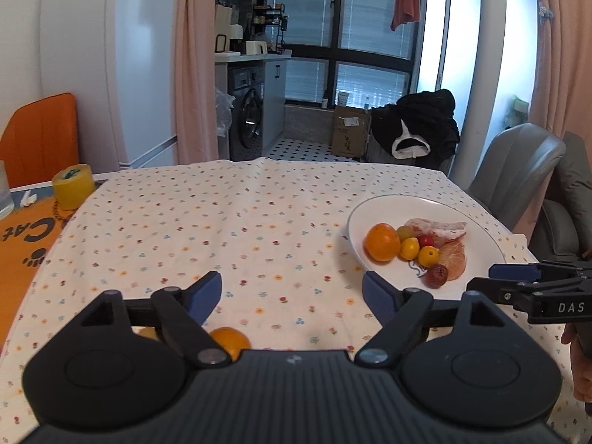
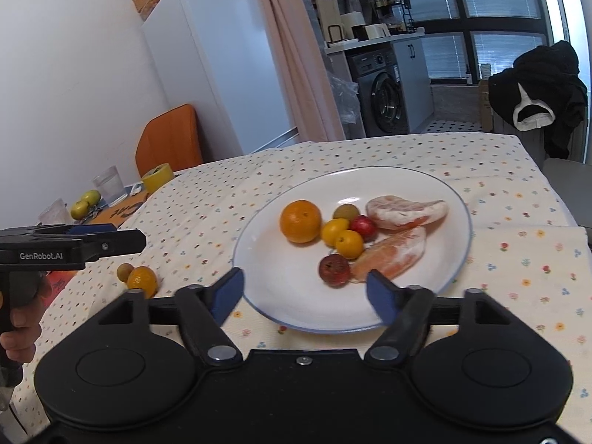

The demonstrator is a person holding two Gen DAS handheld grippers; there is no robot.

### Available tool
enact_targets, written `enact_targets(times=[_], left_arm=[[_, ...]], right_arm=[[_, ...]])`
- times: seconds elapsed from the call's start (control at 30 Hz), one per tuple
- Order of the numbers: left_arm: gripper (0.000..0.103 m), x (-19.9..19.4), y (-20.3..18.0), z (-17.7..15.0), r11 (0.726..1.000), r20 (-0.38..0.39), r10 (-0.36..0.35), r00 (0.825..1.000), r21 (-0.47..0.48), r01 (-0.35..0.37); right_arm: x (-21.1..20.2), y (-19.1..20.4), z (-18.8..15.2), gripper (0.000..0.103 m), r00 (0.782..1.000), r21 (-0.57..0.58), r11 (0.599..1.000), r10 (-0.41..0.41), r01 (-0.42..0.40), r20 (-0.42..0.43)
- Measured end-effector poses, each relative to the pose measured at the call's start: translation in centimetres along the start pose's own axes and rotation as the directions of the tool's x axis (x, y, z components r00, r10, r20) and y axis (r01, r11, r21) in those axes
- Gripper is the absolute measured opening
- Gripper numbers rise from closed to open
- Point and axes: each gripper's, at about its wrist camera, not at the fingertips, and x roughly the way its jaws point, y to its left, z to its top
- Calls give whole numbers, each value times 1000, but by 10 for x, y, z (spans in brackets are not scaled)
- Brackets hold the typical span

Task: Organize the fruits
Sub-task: 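Grasp a large orange with the right tool while left grasps a yellow-green plum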

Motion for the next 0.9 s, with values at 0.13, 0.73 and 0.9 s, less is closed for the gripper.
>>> enact_targets(times=[0.13, 0.73, 0.9], left_arm=[[89, -2, 12, -3, 999, -6, 43, 999, -27, -43], [90, -18, 67, -23, 984, -52, 116, 992, -129, -122], [90, -20, 76, -33, 983, -75, 118, 990, -133, -127]], right_arm=[[1, 12, 3, 84, 1000, -35, 999, -7, 7, 4], [22, 53, 14, 103, 999, -111, 994, 18, -22, -42], [30, 68, 13, 103, 997, -141, 989, 41, -50, -69]])
